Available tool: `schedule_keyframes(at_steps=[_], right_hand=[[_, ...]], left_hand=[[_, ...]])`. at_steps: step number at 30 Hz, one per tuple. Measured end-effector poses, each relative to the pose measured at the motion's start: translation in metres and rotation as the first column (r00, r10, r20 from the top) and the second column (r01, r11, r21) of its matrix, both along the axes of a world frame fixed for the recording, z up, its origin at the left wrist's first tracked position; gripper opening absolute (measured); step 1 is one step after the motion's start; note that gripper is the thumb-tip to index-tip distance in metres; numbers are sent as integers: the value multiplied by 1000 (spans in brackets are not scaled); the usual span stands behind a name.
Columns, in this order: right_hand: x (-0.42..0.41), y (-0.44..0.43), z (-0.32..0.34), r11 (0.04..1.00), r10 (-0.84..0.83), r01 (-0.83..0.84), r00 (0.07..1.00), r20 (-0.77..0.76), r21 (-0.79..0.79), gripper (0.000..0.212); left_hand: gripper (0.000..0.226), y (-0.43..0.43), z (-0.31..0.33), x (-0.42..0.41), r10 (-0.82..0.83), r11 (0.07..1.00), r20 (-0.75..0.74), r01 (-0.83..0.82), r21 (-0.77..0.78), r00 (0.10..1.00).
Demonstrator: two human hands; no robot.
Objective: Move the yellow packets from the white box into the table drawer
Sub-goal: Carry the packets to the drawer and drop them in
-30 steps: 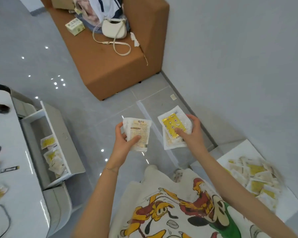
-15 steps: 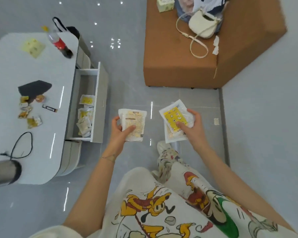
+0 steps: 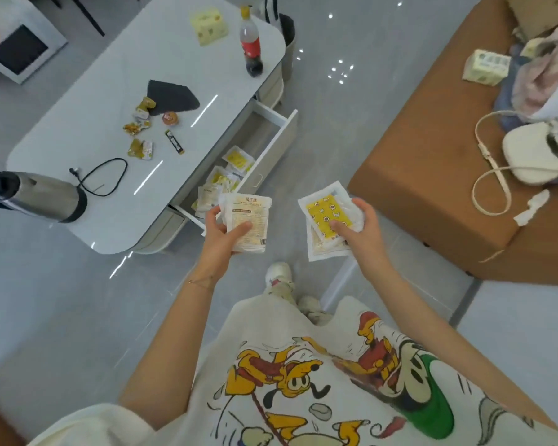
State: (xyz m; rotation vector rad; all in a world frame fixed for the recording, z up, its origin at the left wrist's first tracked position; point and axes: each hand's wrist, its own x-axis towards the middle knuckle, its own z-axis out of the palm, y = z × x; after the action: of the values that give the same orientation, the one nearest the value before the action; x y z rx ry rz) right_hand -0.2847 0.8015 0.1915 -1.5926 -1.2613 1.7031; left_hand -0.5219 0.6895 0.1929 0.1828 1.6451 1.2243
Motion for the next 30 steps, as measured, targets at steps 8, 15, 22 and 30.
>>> schedule_keyframes(at_steps=[8,15,22,30], right_hand=[[-85,92,-9,992,125,-125,992,13,24,51],[-139,148,-10,993,119,-119,992,30,-23,53],[-197,196,-39,975,150,-136,986,73,-173,58],[-299,240,-164,907,326,-275,938,120,-318,59]], left_hand=[[66,43,-33,-52,152,988,26,-152,-15,988],[66,77,-54,-105,271,963,93,-270,-27,958],[61,87,-79,-158,434,898,148,-415,-143,889],[54,77,-192,-207,626,771,196,-562,-299,755]])
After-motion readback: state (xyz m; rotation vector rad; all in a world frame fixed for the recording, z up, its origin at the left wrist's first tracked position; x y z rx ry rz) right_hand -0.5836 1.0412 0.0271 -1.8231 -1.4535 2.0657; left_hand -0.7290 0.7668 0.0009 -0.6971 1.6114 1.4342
